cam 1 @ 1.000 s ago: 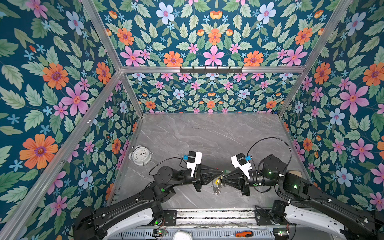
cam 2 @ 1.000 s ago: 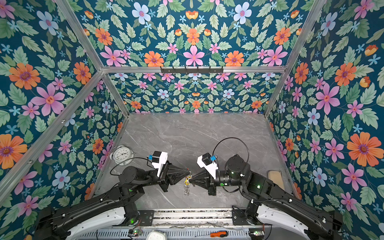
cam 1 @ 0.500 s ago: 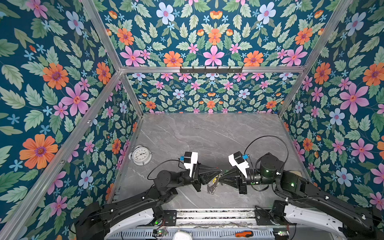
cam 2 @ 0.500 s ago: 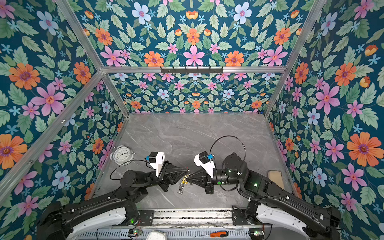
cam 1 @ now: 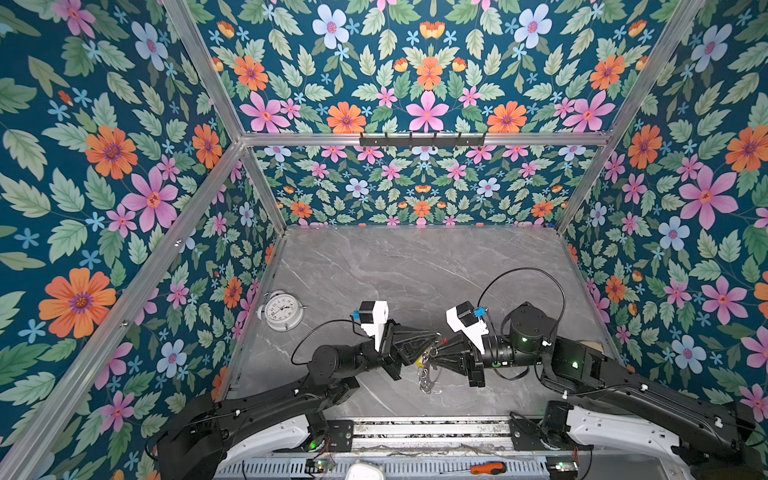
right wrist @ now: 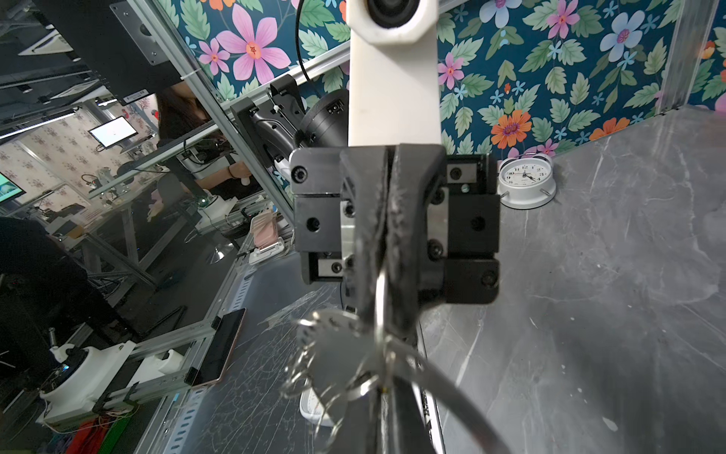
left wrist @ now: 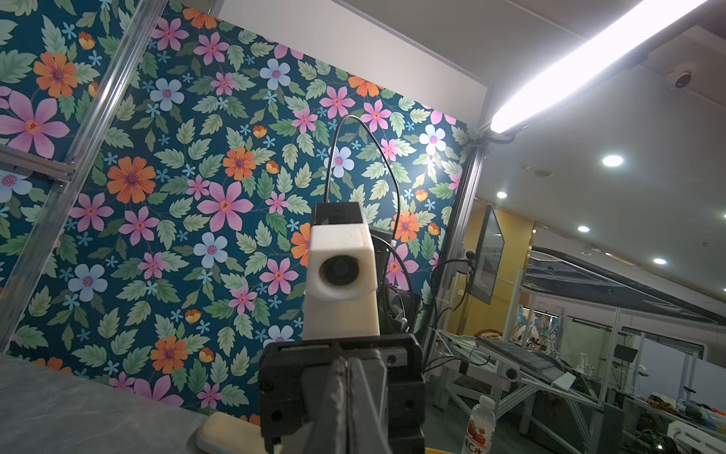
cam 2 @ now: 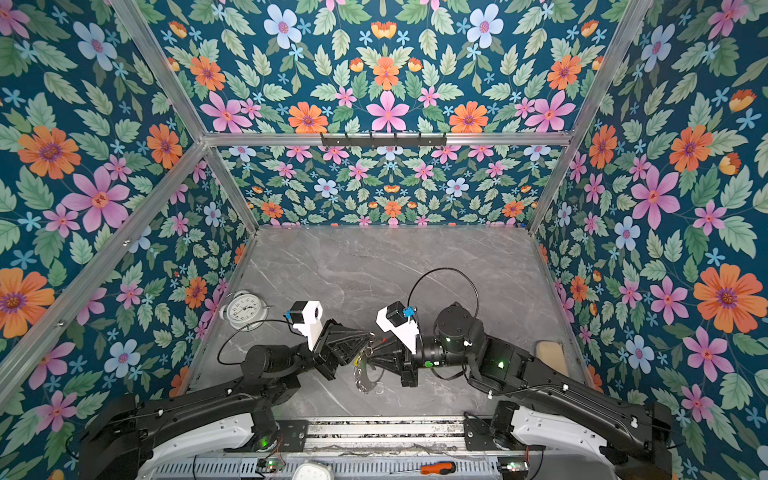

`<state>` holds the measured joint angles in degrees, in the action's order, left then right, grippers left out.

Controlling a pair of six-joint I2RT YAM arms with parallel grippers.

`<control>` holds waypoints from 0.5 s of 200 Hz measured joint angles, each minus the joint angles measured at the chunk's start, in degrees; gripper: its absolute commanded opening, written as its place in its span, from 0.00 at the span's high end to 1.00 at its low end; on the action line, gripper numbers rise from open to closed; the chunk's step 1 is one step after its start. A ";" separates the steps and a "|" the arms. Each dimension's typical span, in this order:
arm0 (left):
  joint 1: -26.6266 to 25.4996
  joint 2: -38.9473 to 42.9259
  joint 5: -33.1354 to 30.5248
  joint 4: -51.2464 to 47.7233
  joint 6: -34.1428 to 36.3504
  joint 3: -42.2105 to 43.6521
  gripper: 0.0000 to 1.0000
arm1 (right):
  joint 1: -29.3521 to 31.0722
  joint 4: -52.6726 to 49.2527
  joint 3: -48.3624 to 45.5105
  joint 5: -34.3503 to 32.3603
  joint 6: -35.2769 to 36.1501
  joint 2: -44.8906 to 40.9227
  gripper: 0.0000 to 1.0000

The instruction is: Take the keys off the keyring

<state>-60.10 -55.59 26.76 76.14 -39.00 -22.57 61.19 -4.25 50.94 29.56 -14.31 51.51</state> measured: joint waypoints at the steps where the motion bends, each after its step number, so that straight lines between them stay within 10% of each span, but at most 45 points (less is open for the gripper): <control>1: 0.00 -0.02 -0.02 0.07 0.02 0.02 1.00 | 0.00 0.02 0.00 0.00 0.00 0.04 1.00; 100: 0.00 5.05 -1.95 -2.71 1.09 0.90 1.00 | 0.17 0.44 -4.66 -3.48 -0.31 -6.29 1.00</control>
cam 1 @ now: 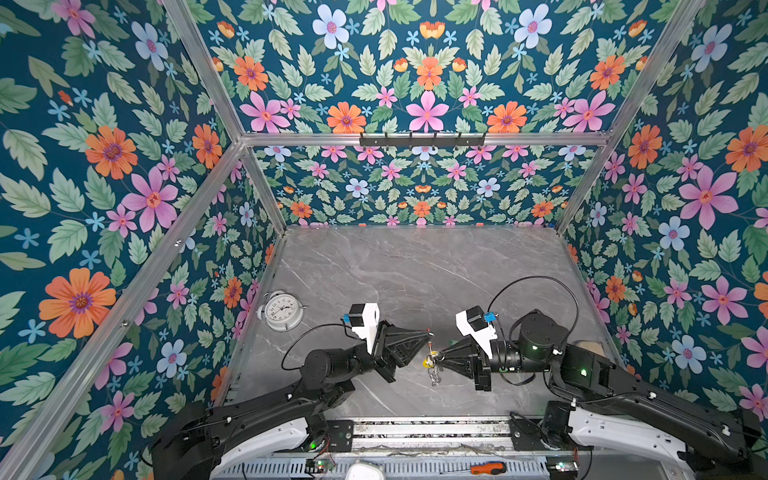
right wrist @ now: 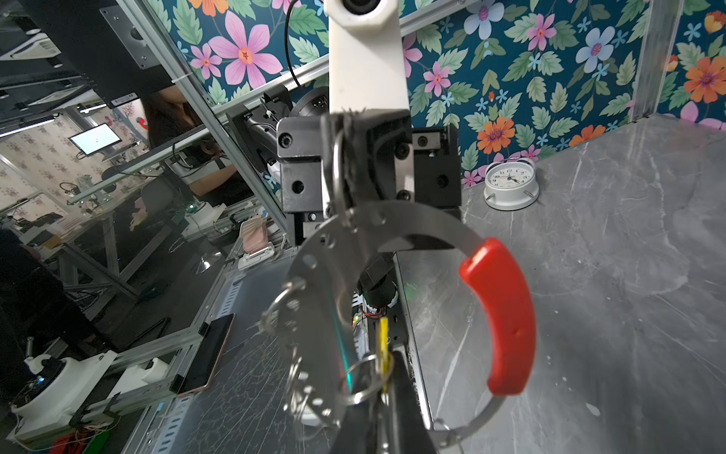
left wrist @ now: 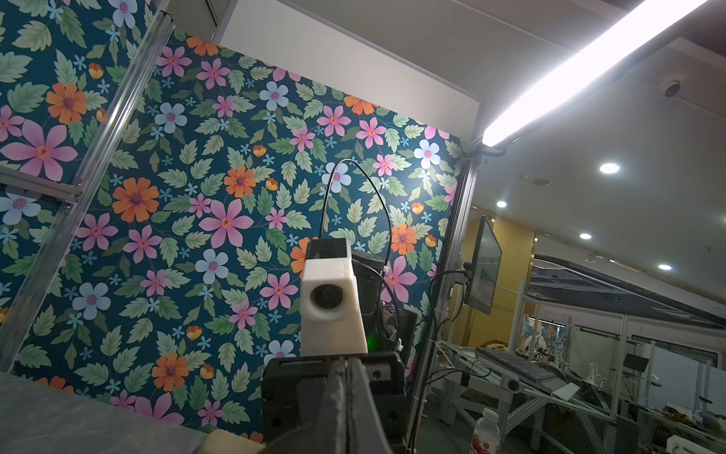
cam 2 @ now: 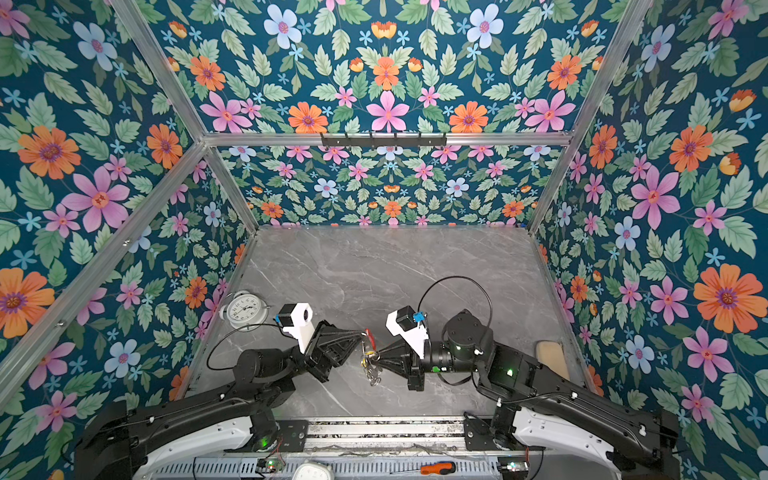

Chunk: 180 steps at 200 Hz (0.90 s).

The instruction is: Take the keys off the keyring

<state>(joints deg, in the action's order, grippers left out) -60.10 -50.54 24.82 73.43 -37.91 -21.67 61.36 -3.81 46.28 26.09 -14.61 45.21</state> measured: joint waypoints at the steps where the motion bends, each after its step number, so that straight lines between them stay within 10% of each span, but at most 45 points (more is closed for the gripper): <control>1: 0.00 0.09 -0.04 -0.11 0.07 0.02 1.00 | 0.02 -0.02 -0.07 -0.04 0.00 -0.09 1.00; 180: 0.00 18.99 -17.35 -30.32 8.44 5.51 1.00 | -1.38 -9.55 -9.90 -25.00 -4.15 -8.68 1.00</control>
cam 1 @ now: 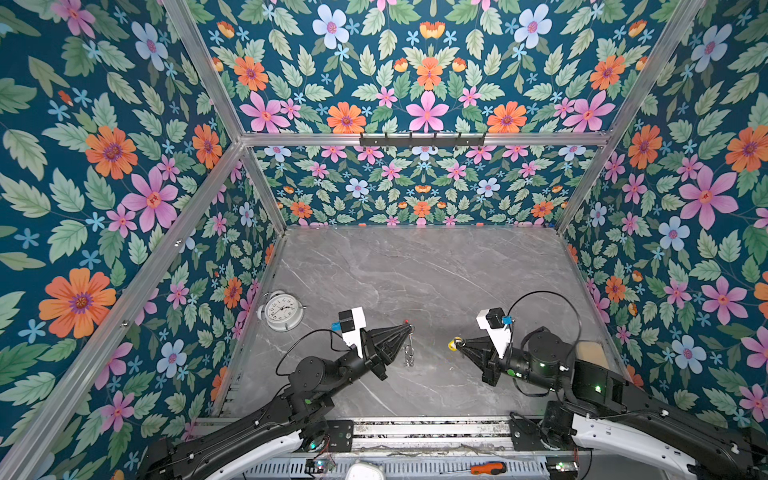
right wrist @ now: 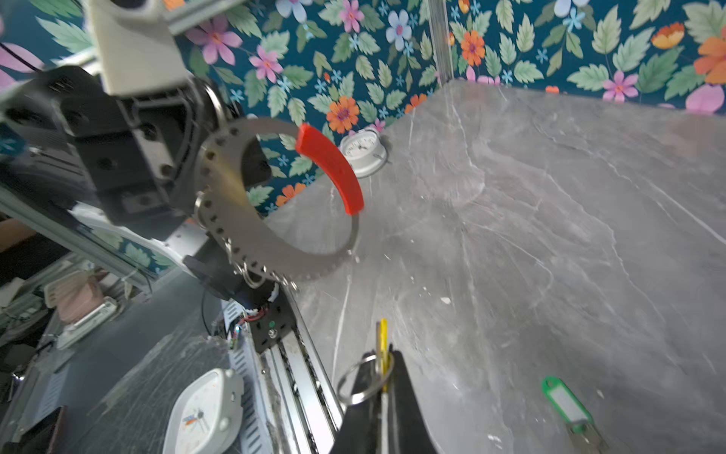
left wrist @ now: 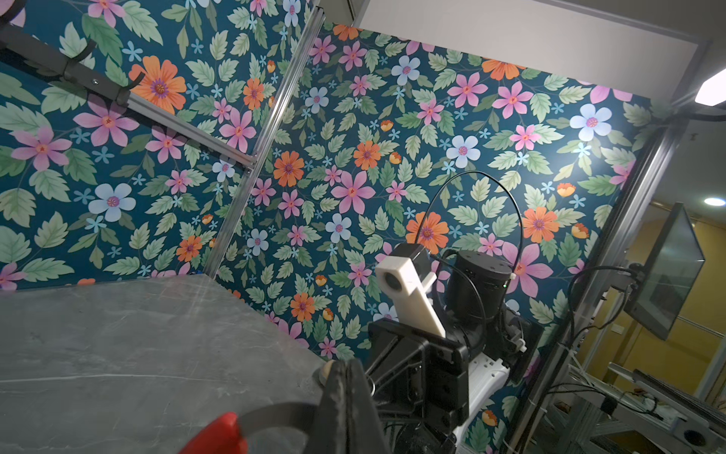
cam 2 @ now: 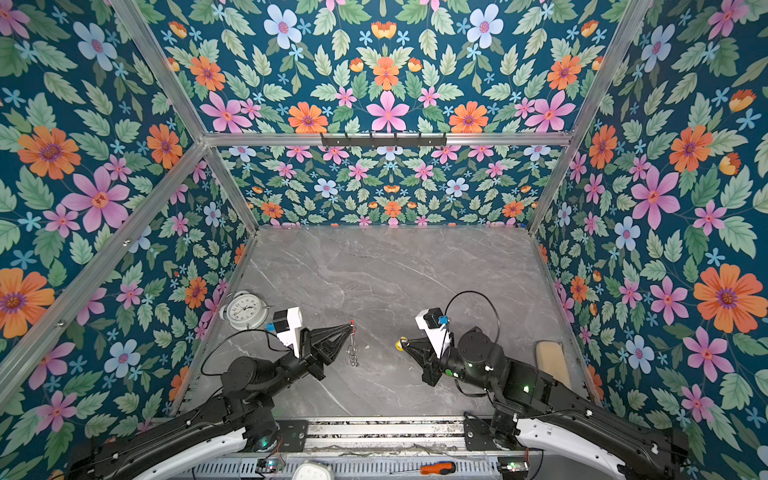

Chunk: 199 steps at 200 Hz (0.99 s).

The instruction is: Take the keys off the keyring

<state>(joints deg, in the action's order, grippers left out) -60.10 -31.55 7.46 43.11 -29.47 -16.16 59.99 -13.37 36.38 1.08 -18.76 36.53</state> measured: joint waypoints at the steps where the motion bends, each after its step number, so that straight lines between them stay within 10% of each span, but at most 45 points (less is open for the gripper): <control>1: 0.00 0.00 0.00 -0.02 0.02 0.02 1.00 | -0.09 -0.02 -0.09 -0.02 -0.09 0.04 1.00; 84: 0.00 0.48 -1.01 -0.28 0.02 2.08 1.00 | -15.32 6.75 -12.52 7.82 -8.00 6.84 1.00; 199: -0.02 -0.11 -1.49 0.04 -0.61 3.78 1.00 | -16.61 19.98 -15.21 12.07 -11.26 29.20 1.00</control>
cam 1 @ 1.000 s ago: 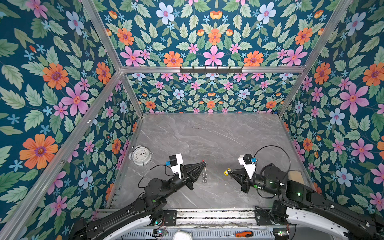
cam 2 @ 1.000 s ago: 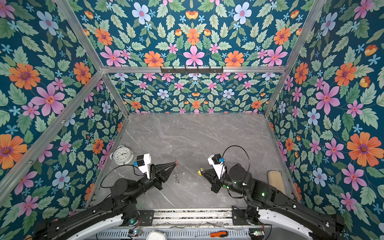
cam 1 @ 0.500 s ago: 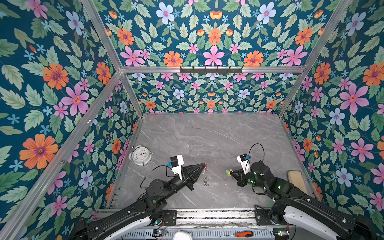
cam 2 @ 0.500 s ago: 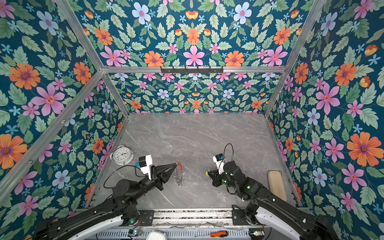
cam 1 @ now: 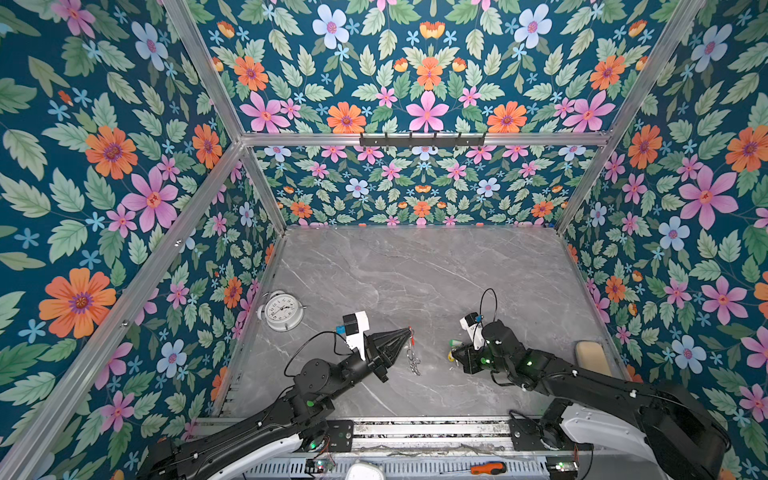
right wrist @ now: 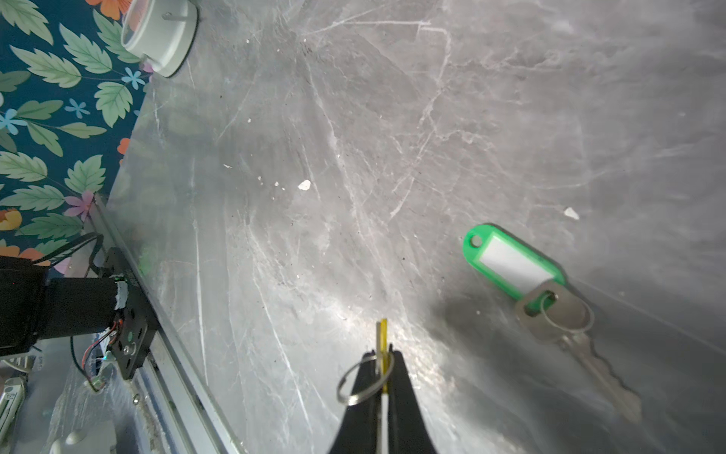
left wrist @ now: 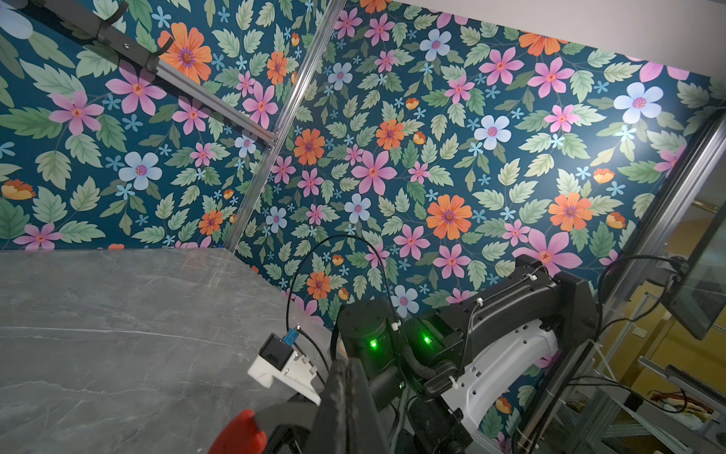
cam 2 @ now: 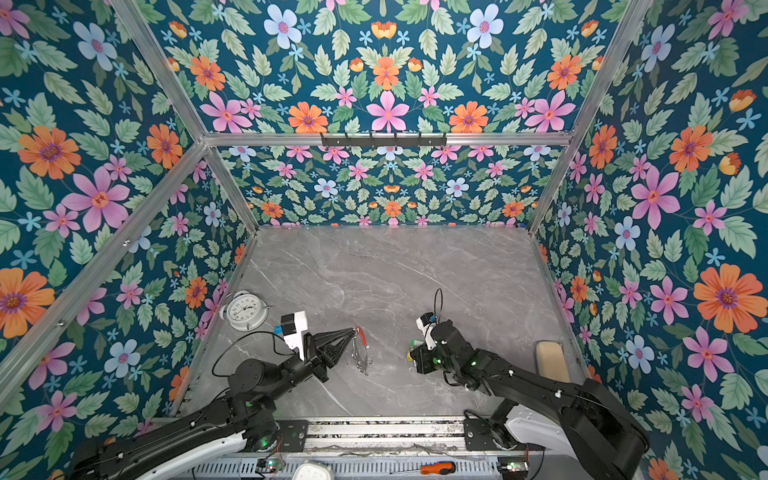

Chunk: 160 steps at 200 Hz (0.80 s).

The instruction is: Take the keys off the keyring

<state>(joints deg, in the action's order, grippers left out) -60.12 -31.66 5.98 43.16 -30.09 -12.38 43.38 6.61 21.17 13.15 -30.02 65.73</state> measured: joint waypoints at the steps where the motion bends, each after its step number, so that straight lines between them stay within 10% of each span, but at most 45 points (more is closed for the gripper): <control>1: 0.00 0.00 0.00 0.02 0.00 0.02 1.00 | 0.00 0.07 0.02 0.07 0.00 0.17 1.00; 65: 0.00 -0.28 0.04 0.50 -1.03 0.13 1.00 | 0.00 5.55 4.07 5.44 -0.35 11.39 1.00; 113: 0.02 -0.35 0.02 0.37 -1.29 0.00 1.00 | 0.00 4.39 5.05 5.75 -0.17 10.86 0.38; 160: 0.00 -0.72 -0.04 -0.37 -1.53 -1.36 1.00 | 0.00 -2.67 6.21 1.38 -0.74 -2.16 0.34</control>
<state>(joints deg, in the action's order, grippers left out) -60.12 -32.38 5.93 42.78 -31.62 -13.74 43.38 3.95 27.38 14.52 -30.76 63.57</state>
